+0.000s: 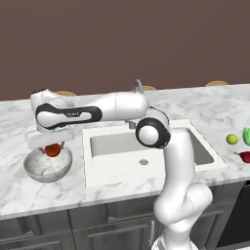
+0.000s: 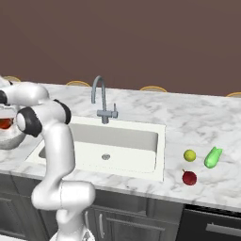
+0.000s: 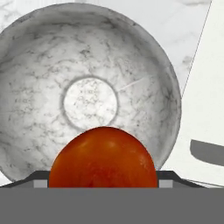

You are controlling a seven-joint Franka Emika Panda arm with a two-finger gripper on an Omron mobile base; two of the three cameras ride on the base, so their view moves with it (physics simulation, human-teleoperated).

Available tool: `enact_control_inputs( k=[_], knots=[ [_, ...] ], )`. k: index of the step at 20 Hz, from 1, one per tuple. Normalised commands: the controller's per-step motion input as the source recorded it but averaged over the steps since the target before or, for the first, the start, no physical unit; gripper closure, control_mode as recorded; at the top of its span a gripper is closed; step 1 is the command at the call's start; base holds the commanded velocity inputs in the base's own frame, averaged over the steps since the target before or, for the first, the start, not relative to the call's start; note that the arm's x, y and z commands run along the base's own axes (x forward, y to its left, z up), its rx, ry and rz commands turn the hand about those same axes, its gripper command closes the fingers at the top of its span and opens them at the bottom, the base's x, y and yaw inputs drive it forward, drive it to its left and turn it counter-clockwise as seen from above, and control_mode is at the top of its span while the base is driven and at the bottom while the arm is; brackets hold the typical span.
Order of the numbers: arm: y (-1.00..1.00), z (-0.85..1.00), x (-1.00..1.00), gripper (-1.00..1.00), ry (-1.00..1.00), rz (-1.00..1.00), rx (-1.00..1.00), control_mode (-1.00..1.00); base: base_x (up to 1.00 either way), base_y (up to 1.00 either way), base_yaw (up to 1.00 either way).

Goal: There is a mixed pile of frozen fruits and vegetables on the counter. Locate all the frozen vegetables and place the items in a bowl on the counter. Take all the frozen fruits and defrost them in a running sink.

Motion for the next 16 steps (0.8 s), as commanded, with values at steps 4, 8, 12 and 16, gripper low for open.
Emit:
enact_control_inputs(
  k=[4,8,12,16],
  knots=[
    [0.04,-0.39,-0.15,1.0,0.06,-0.03,0.0,-1.0,0.0,0.0,0.0],
    [-0.34,-0.46,-0.42,1.0,0.13,-0.07,0.04,-1.0,0.0,0.0,0.0],
    [-0.8,-0.58,-0.25,1.0,0.02,-0.12,0.14,-1.0,0.0,0.0,0.0],
    [-0.21,-0.3,-0.07,1.0,-0.05,-0.04,0.07,-1.0,0.0,0.0,0.0]
  ],
)
